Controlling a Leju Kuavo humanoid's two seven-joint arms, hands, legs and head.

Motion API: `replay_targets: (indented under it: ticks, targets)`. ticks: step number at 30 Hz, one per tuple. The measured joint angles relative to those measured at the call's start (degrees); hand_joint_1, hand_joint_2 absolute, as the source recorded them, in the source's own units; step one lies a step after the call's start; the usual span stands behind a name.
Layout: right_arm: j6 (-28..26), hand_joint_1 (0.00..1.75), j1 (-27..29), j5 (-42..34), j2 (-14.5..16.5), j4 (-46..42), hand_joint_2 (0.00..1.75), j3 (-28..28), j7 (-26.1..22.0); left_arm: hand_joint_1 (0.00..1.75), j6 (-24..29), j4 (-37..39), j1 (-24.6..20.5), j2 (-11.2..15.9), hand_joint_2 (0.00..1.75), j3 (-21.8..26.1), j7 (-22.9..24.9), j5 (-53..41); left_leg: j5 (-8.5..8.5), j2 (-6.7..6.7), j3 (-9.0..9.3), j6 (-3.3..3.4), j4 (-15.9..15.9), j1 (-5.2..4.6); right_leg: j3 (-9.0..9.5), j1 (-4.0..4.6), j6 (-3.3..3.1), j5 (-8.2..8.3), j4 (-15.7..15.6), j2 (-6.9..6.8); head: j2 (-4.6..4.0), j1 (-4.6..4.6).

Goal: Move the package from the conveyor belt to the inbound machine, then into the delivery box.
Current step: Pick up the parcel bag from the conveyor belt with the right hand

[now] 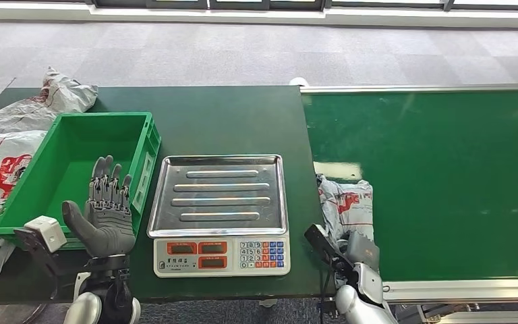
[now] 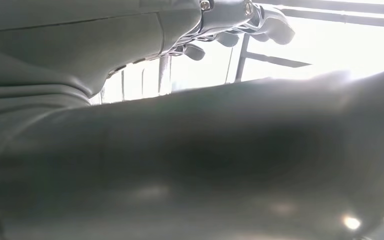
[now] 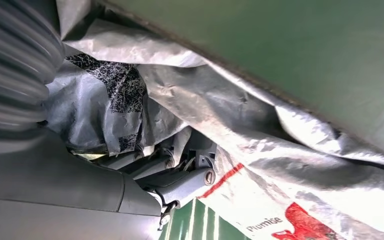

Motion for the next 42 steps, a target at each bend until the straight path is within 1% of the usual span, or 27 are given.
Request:
replay_targets:
  ticks: [10, 15, 18, 21, 23, 25, 28, 30, 32, 34, 37, 39, 42]
  targets:
    - [-0.49, 1.75, 0.03, 0.88, 0.38, 0.40, 1.75, -0.01, 0.03, 0.00, -0.50, 0.32, 0.15, 0.00, 0.00, 0.00, 0.23, 0.00, -0.13, -0.19, 0.00, 0.02, 0.00, 0.00, 0.09, 0.01, 0.00, -0.25, -0.02, -0.30, 0.00, -0.01]
    - [-0.86, 1.75, 0.55, 3.48, 0.77, 0.17, 1.75, -0.62, 0.23, 0.00, -0.61, 0.65, 0.17, 0.00, 0.00, 0.00, 0.33, 0.02, -0.13, -0.31, -0.01, 0.03, 0.00, 0.00, 0.12, 0.00, 0.01, -0.27, -0.02, -0.41, 0.00, -0.01]
    - [-1.99, 1.75, 2.00, 6.10, 0.92, -1.41, 1.75, -1.15, 0.25, 0.00, -0.68, 0.75, 0.38, 0.00, 0.00, 0.03, 0.32, 0.02, -0.13, -0.55, -0.09, 0.04, 0.00, -0.02, 0.13, -0.02, 0.05, -0.30, -0.01, -0.59, 0.00, 0.00]
    - [-1.20, 1.75, 5.49, 10.74, 0.91, -8.54, 1.75, -1.91, 0.73, 0.00, -1.04, 0.46, 1.12, 0.00, 0.00, 0.31, 0.00, -0.13, -0.10, -0.89, -0.28, 0.05, 0.01, -0.07, 0.07, -0.07, 0.06, -0.32, 0.01, -0.87, 0.00, 0.01]
    - [0.35, 1.75, 9.02, 14.54, 0.55, -16.82, 1.75, -2.62, 1.36, 0.00, -1.65, 0.03, 1.79, -0.01, 0.00, 0.66, -0.32, -0.22, -0.06, -1.03, -0.56, 0.05, 0.02, -0.13, -0.12, -0.13, 0.07, -0.32, 0.05, -1.00, 0.00, 0.01]
    - [1.83, 1.75, 12.66, 18.52, -0.80, -27.45, 1.75, -3.65, 1.99, 0.00, -2.68, -0.26, 2.39, -0.03, 0.00, 1.10, -0.59, -0.24, 0.00, -1.10, -0.93, 0.05, 0.02, -0.27, -0.47, -0.29, 0.09, -0.30, 0.14, -1.06, 0.00, -0.01]
    - [4.42, 1.75, 15.27, 22.78, -4.85, -43.48, 1.75, -7.77, 1.45, 0.00, -4.14, -0.37, 3.17, -0.12, 0.00, 1.74, -1.08, -0.22, 0.06, -1.12, -1.33, 0.11, 0.02, -0.50, -0.92, -0.53, 0.11, -0.30, 0.25, -1.10, 0.00, -0.01]
    - [5.47, 1.75, 15.06, 23.93, -8.24, -50.60, 1.75, -11.62, 0.76, 0.00, -4.62, -0.37, 3.55, -0.15, 0.00, 1.86, -1.39, -0.22, 0.06, -1.10, -1.41, 0.14, 0.03, -0.55, -1.00, -0.58, 0.13, -0.28, 0.24, -1.08, 0.00, 0.01]
    - [5.30, 1.75, 14.11, 24.16, -12.38, -54.98, 1.75, -14.97, 0.52, 0.00, -4.77, -0.37, 3.69, -0.15, 0.00, 1.87, -1.70, -0.20, 0.04, -0.96, -1.42, 0.18, 0.03, -0.62, -1.04, -0.64, 0.21, -0.24, 0.21, -0.97, 0.00, 0.01]
    - [4.12, 1.75, 12.55, 22.69, -17.48, -56.85, 1.75, -17.76, 0.56, 0.00, -4.77, -0.35, 3.69, -0.14, 0.00, 1.88, -2.15, -0.09, 0.02, -0.81, -1.42, 0.26, 0.04, -0.72, -1.11, -0.75, 0.33, -0.17, 0.20, -0.86, 0.00, 0.01]
    - [1.16, 1.75, 8.33, 17.63, -26.39, -56.43, 1.75, -21.80, 0.14, 0.00, -4.63, -0.17, 3.58, -0.08, 0.00, 1.88, -2.77, 0.49, 0.09, -0.77, -1.49, 0.41, 0.04, -0.89, -1.23, -0.93, 0.50, -0.09, 0.22, -0.82, 0.00, 0.01]
    - [0.15, 1.75, 4.11, 14.31, -32.30, -54.86, 1.75, -23.96, -0.91, 0.00, -4.47, 0.07, 3.45, 0.01, 0.00, 1.88, -3.11, 0.98, 0.16, -0.75, -1.53, 0.49, 0.03, -0.97, -1.28, -1.00, 0.58, -0.03, 0.24, -0.81, 0.00, 0.00]
    - [1.28, 1.75, -3.31, 11.98, -40.02, -50.93, 1.75, -25.09, -3.32, 0.00, -4.12, 0.57, 3.09, 0.19, 0.00, 1.88, -3.45, 1.61, 0.23, -0.71, -1.57, 0.53, 0.03, -0.99, -1.33, -1.02, 0.65, 0.03, 0.28, -0.80, 0.00, 0.02]
